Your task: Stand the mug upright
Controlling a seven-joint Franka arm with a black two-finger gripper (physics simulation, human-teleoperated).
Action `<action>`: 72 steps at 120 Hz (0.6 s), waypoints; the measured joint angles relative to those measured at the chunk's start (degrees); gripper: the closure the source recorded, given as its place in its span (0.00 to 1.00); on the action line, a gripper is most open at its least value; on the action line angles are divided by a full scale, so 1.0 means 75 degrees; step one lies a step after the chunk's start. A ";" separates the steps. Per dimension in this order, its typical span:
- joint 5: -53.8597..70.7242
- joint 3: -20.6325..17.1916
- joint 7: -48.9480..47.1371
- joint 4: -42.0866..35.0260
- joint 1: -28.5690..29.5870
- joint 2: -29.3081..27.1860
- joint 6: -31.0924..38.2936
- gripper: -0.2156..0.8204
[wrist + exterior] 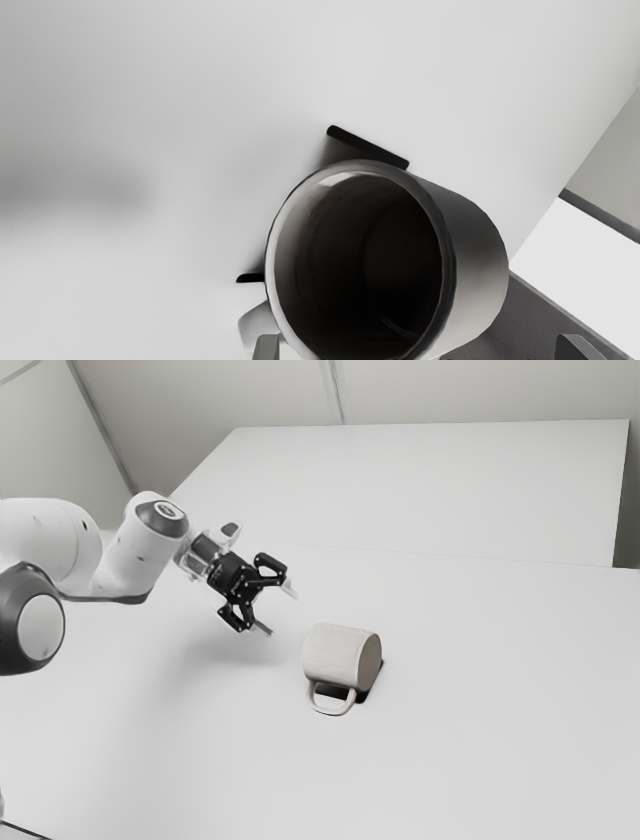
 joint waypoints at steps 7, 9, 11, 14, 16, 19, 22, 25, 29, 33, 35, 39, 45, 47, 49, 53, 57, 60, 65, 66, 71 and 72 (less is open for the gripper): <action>-0.0325 -0.0030 0.0050 -0.0095 -0.0080 0.0117 0.0030 0.21; -0.0401 -0.0038 0.0064 -0.0111 -0.0097 0.0150 0.0037 0.21; -0.0469 -0.0049 0.0077 -0.0130 -0.0108 0.0183 0.0044 0.21; -0.0577 -0.0075 0.0096 -0.0160 -0.0120 0.0229 0.0053 0.21; -0.0649 -0.0095 0.0108 -0.0179 -0.0130 0.0253 0.0058 0.21; -0.0746 -0.0117 0.0126 -0.0202 -0.0163 0.0276 0.0066 0.21; -0.0828 -0.0131 0.0143 -0.0221 -0.0191 0.0291 0.0073 0.21; -0.0910 -0.0142 0.0159 -0.0248 -0.0208 0.0300 0.0081 0.21; -0.1065 -0.0149 0.0180 -0.0316 -0.0232 0.0307 0.0093 0.21; -0.1213 -0.0153 0.0200 -0.0365 -0.0260 0.0321 0.0103 0.21; -0.1291 -0.0155 0.0209 -0.0380 -0.0272 0.0329 0.0107 0.21; -0.1432 -0.0156 0.0227 -0.0400 -0.0299 0.0355 0.0117 0.21; -0.1595 -0.0162 0.0253 -0.0413 -0.0344 0.0388 0.0141 0.21; -0.1640 -0.0167 0.0261 -0.0416 -0.0361 0.0396 0.0154 0.21; -0.1680 -0.0178 0.0269 -0.0418 -0.0377 0.0403 0.0168 0.21; -0.1782 -0.0215 0.0283 -0.0421 -0.0403 0.0411 0.0206 0.21; -0.1873 -0.0255 0.0298 -0.0422 -0.0422 0.0423 0.0256 0.21; -0.1928 -0.0280 0.0307 -0.0422 -0.0435 0.0439 0.0295 0.21; -0.1999 -0.0312 0.0323 -0.0422 -0.0446 0.0473 0.0365 0.21; -0.2012 -0.0320 0.0326 -0.0422 -0.0447 0.0479 0.0380 0.21; -0.2068 -0.0347 0.0340 -0.0422 -0.0453 0.0498 0.0453 0.21; -0.2076 -0.0350 0.0342 -0.0422 -0.0453 0.0501 0.0466 0.21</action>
